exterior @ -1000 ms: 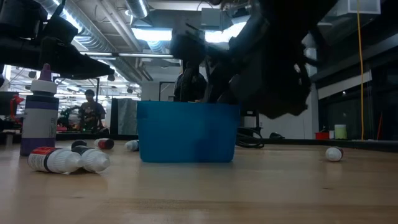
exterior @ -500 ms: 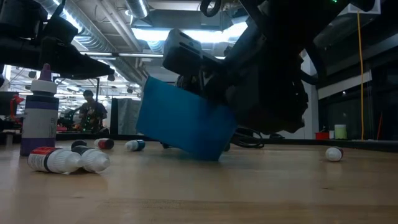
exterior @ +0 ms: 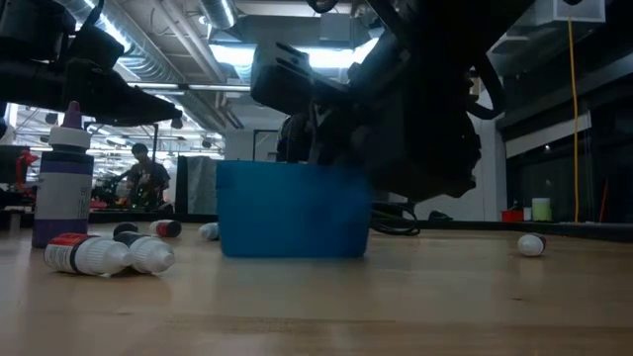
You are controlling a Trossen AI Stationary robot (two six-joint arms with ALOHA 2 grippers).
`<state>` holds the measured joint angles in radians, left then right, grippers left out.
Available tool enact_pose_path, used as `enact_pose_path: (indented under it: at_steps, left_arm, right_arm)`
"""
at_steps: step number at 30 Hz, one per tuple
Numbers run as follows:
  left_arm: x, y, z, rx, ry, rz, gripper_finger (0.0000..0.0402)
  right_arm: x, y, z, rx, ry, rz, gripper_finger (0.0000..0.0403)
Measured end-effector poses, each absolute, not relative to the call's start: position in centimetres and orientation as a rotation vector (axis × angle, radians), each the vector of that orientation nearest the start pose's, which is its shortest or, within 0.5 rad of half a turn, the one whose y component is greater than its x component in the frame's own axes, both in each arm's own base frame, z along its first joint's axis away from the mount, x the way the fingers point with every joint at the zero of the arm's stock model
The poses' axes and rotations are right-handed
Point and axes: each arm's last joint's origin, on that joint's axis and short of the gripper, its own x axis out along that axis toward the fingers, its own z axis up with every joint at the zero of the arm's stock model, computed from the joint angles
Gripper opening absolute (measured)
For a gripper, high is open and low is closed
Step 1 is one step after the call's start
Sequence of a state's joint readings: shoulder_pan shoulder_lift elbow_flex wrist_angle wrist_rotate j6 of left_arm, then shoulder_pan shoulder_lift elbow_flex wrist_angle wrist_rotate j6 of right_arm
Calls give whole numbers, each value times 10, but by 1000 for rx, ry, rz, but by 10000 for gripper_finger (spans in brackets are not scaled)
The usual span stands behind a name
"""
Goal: Pick & Place food coloring
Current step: Put the purple small food coloring bottle into the bin
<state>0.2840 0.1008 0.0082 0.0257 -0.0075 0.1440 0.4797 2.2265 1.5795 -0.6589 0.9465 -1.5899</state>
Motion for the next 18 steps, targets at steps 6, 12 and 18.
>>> enact_pose_path:
  at_steps: [6,12,18]
  left_arm:
    - [99,29,161,134,87,286,269]
    - [99,29,161,134,87,286,269]
    - [99,29,161,134,87,286,269]
  right_arm:
    - [397,180,132,-2246,1225,542,69]
    - [397,180,131,-2227,1211,565,77]
    - [397,180,132,-2205,1200,577,79]
